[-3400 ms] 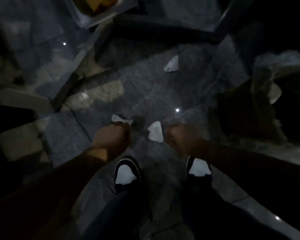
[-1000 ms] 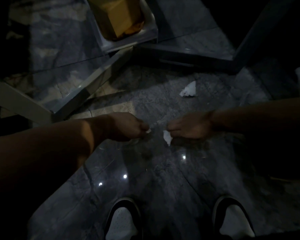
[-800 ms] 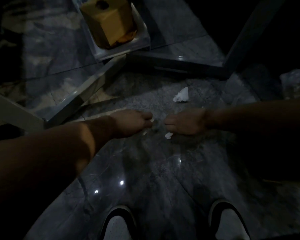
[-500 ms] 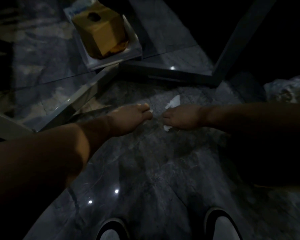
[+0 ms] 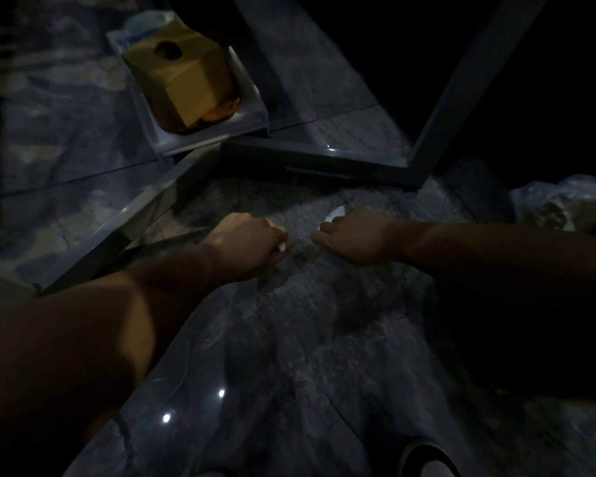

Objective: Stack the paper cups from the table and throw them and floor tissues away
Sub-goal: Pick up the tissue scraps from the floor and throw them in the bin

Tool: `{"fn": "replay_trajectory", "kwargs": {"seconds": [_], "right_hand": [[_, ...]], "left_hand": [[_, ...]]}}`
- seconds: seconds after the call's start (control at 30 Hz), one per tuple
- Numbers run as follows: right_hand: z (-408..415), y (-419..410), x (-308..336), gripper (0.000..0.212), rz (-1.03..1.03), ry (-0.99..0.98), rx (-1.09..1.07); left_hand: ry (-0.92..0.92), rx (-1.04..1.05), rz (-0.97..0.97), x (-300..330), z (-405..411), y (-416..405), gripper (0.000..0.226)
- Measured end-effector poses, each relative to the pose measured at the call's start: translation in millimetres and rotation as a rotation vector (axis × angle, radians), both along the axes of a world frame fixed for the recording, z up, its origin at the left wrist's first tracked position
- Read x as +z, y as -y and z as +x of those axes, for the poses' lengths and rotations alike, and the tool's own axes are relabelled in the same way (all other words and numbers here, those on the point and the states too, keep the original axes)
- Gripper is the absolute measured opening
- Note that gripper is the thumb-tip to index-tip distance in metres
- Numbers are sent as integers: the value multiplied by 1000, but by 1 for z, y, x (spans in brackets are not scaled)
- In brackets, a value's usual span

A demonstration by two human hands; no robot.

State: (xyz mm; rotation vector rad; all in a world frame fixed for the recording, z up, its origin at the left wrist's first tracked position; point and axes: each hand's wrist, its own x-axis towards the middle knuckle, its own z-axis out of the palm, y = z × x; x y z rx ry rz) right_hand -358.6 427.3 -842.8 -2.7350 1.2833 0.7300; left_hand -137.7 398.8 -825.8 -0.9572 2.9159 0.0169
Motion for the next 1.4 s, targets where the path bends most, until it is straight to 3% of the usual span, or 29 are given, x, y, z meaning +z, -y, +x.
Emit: {"fn": "replay_trajectory", "kwargs": {"seconds": [0.23, 0.37, 0.47, 0.67, 0.8, 0.9, 1.03, 1.17, 1.27, 1.4], "right_hand": [[-7, 9, -7, 36, -53, 23, -75], [-10, 15, -14, 36, -68, 181, -256], [-11, 21, -19, 35, -102, 214, -315], [-10, 26, -27, 41, -129, 128, -262], [-10, 27, -39, 42, -100, 148, -285], [-13, 28, -50, 48, -49, 153, -368], [-16, 28, -61, 52, 71, 191, -497], [-16, 33, -62, 35, 101, 290, -478], [-15, 36, -55, 21, 177, 464, -597], [-12, 40, -44, 2, 242, 862, -858]], "left_hand": [[-86, 137, 166, -5, -10, 3, 44], [-323, 405, 208, -10, -15, 4, 54], [-545, 706, 445, -7, -22, 6, 65], [-1018, 1103, 1021, -25, -28, 20, 57], [-1192, 1187, 1391, -29, -26, 28, 57], [-1237, 1203, 1543, -33, -22, 29, 57], [-1252, 1242, 1609, -33, -25, 26, 59], [-1219, 1272, 1604, -32, -24, 25, 59], [-1207, 1266, 1592, -32, -22, 25, 60], [-1183, 1285, 1580, -29, -19, 23, 61]]}}
